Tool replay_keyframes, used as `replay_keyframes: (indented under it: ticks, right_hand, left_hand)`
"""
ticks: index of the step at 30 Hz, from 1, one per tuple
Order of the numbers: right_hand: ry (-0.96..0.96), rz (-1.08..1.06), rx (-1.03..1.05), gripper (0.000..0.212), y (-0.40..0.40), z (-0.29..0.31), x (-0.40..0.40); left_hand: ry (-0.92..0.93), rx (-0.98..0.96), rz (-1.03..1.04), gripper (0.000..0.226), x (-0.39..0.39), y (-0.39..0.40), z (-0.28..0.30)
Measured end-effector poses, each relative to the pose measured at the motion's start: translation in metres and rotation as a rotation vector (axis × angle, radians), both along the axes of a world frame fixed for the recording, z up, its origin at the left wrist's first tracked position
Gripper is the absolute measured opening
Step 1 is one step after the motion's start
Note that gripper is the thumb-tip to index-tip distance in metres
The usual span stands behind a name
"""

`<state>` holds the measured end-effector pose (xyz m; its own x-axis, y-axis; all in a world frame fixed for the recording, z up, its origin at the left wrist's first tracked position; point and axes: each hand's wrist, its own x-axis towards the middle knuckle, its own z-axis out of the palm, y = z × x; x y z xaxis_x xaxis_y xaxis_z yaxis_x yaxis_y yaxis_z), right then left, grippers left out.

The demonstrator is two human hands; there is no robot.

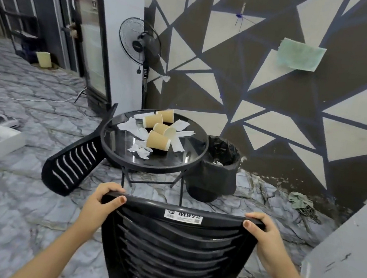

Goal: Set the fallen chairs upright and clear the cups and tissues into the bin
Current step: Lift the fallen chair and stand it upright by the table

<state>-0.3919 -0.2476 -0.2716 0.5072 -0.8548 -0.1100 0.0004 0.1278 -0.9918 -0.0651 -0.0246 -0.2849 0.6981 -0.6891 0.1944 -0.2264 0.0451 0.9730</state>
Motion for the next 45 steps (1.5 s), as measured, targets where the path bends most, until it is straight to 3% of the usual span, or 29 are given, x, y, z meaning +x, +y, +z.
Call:
replay_keyframes:
  ticks: [3,8,16,23,30,38,45]
  right_hand:
    - [-0.062,-0.037,0.027,0.023,-0.006,0.004,0.009]
    - [-0.149,-0.048,0.029,0.017,-0.026,0.008,0.025]
    - [-0.154,-0.087,-0.003,0.025,-0.070,0.016,0.053]
    - [-0.170,-0.097,-0.029,0.053,-0.102,0.024,0.072]
    - [-0.268,-0.057,-0.022,0.026,-0.134,0.025,0.079]
    - [-0.226,0.034,-0.044,0.053,-0.175,0.026,0.080]
    - [-0.257,0.159,-0.031,0.024,-0.205,0.021,0.076]
  left_hand:
    - [0.030,-0.023,0.052,0.023,0.002,-0.012,-0.001]
    - [0.058,-0.066,0.122,0.023,0.015,-0.041,0.004]
    - [-0.026,-0.104,0.194,0.038,0.030,-0.081,0.009]
    - [-0.040,-0.150,0.262,0.033,0.042,-0.112,0.022]
    - [-0.045,-0.167,0.276,0.030,0.035,-0.123,0.028]
    - [0.035,-0.192,0.392,0.018,0.007,-0.132,0.039]
    - [0.018,-0.191,0.465,0.022,-0.022,-0.137,0.041]
